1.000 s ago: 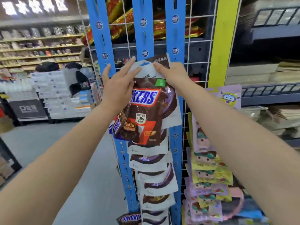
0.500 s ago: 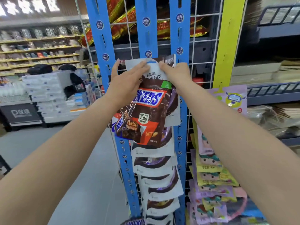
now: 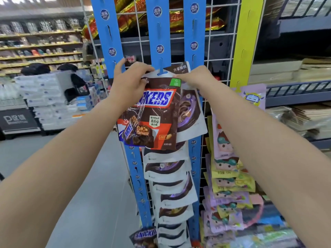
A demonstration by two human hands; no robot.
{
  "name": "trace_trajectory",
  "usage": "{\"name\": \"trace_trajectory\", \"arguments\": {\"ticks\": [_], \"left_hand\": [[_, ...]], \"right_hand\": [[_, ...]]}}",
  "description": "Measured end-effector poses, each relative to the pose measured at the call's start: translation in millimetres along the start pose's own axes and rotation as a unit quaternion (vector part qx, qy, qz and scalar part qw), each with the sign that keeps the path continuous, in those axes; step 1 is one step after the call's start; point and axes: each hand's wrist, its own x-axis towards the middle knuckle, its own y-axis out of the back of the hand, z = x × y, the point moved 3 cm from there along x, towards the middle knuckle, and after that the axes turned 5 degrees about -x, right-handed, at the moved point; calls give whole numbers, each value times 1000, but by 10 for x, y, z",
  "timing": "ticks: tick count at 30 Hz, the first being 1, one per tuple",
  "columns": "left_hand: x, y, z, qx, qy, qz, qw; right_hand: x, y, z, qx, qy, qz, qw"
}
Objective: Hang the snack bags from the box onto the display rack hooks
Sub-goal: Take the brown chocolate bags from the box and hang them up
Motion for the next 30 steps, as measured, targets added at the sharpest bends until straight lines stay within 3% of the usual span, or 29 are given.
{"name": "trace_trajectory", "arguments": {"ticks": [3,6,7,9,13,17,23,30], "left_hand": [[-71,55,-36,15,18,23,999],[-224,93,-67,15,51,59,997],[-294,100,-69,12,68,70,995],[-436,103,-67,3,97,88,991],[-794,104,-30,-18,150,84,985],[-1178,133,-9,-65,225,58,970],[-1832,-11,-194,-127,341,-126,923],[-2667,-439,-653,-214,445,-324,807]], "right_hand": [[-56,71,32,12,7,54,998],[-312,140,80,22,112,221,969],[-430,130,100,40,151,243,957],[-603,12,136,68,199,183,960],[-849,-381,221,50,196,-34,979],[-1048,-693,286,-23,233,-117,965],[-1337,-1158,500,-110,211,-181,954],[-1562,-1985,1016,-227,102,-290,924]]}}
